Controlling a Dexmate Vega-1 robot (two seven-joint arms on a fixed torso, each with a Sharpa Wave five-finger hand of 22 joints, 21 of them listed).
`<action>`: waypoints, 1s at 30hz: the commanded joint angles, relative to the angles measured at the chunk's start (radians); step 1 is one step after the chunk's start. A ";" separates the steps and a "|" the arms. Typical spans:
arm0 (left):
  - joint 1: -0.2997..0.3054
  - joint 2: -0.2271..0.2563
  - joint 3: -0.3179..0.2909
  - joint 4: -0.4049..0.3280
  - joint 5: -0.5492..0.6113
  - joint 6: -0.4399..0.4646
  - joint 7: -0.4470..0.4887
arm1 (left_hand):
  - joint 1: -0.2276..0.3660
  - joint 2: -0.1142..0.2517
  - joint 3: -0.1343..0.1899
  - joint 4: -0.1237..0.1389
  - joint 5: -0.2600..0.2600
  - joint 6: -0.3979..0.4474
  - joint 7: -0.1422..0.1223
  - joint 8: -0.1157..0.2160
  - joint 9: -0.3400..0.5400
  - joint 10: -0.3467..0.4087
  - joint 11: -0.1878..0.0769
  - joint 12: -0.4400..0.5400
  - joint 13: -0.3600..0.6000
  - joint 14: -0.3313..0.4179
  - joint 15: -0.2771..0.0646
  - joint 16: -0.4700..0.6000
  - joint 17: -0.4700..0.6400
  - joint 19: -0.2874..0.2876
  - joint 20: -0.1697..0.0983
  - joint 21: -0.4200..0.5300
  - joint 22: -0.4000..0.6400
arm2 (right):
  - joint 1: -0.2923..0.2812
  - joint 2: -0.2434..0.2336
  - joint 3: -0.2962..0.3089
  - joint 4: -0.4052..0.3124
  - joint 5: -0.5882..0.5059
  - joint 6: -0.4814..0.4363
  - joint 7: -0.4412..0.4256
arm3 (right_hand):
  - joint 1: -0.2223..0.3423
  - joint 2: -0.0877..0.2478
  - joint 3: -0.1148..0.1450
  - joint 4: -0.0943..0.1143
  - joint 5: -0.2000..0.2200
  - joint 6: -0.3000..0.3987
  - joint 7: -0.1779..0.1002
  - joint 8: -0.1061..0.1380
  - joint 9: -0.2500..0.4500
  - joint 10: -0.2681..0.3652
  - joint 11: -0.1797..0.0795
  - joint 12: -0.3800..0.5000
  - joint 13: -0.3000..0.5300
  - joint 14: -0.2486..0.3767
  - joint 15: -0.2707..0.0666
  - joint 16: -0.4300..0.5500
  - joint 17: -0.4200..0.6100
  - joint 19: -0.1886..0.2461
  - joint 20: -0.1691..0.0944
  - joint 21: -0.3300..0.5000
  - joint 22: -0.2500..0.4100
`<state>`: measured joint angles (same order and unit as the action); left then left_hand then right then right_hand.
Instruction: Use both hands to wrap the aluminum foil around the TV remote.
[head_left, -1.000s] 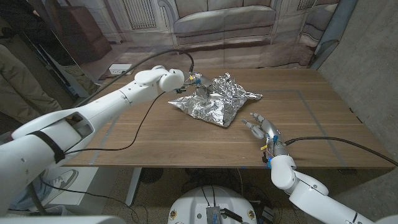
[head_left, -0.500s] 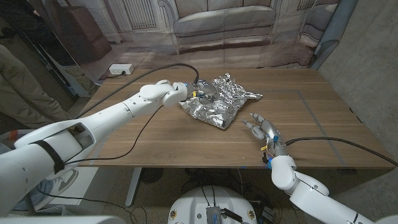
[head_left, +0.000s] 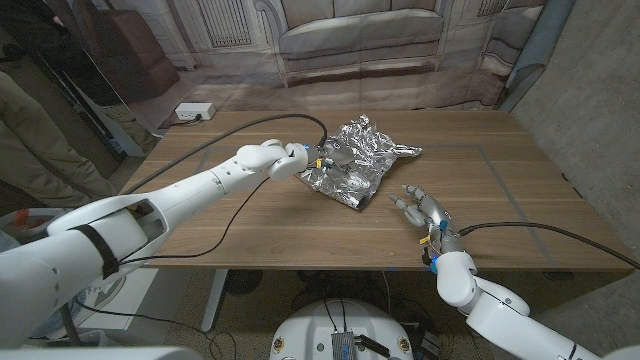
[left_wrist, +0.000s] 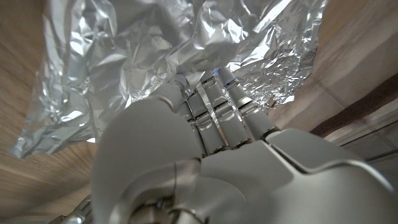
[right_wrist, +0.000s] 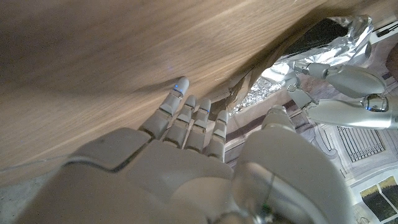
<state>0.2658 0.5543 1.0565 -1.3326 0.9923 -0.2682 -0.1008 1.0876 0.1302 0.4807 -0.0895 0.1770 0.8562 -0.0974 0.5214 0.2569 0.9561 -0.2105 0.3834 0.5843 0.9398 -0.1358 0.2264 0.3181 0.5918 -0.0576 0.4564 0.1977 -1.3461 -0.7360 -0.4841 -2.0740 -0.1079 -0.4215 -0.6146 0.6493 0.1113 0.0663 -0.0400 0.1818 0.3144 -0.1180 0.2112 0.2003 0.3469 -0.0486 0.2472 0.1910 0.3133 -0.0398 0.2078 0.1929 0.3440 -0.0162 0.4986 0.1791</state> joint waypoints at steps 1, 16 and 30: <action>-0.024 -0.046 0.066 0.081 0.039 -0.020 0.080 | -0.011 -0.003 0.014 0.000 -0.003 -0.080 -0.005 -0.035 -0.015 -0.068 -0.002 -0.069 0.015 -0.063 -0.062 -0.014 0.006 -0.044 0.007 0.002 0.003 | -0.002 -0.014 0.012 -0.012 0.010 -0.017 0.007 | -0.007 -0.003 0.006 -0.004 -0.004 0.007 -0.002 0.003 0.002 0.012 0.000 0.004 0.003 0.013 -0.014 -0.001 0.002 0.010 -0.002 -0.007 0.003; -0.013 -0.004 0.048 0.037 -0.009 -0.017 0.058 | -0.080 -0.024 -0.006 0.016 -0.005 -0.289 -0.024 -0.149 -0.032 -0.347 0.025 -0.199 -0.015 -0.375 0.010 -0.045 -0.012 -0.219 0.088 -0.049 0.001 | 0.013 -0.026 0.007 -0.021 0.009 -0.033 0.023 | -0.008 -0.003 0.007 -0.006 -0.004 0.009 -0.001 0.003 0.002 0.013 0.001 0.004 0.003 0.014 -0.014 -0.002 0.001 0.011 -0.002 -0.010 0.003; 0.034 0.056 -0.017 -0.055 -0.041 -0.013 0.067 | -0.119 -0.023 -0.019 0.030 -0.005 -0.344 -0.018 -0.179 -0.022 -0.464 0.044 -0.203 -0.046 -0.517 0.044 -0.047 -0.038 -0.323 0.126 -0.090 -0.001 | 0.020 -0.017 -0.005 -0.017 0.006 -0.028 0.014 | -0.009 -0.003 0.007 -0.007 -0.004 0.017 0.001 0.005 0.002 0.020 0.000 0.005 0.003 0.017 -0.014 -0.002 0.001 0.014 -0.003 -0.013 0.003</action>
<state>0.2654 0.5686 1.0921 -1.3220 0.9813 -0.2874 -0.0464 0.9705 0.1002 0.4652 -0.0631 0.1739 0.5178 -0.1160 0.3438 0.2308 0.4973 -0.1663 0.1774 0.5378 0.4316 -0.0428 0.1807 0.2784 0.2743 0.0647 0.3692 0.1953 -1.3329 -0.7576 -0.4801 -2.0923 -0.0967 -0.4541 -0.5945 0.6454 0.1073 0.0706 -0.0443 0.1818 0.3255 -0.1143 0.2112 0.2003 0.3595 -0.0505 0.2471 0.1910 0.3222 -0.0413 0.2079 0.1905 0.3495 -0.0217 0.4901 0.1791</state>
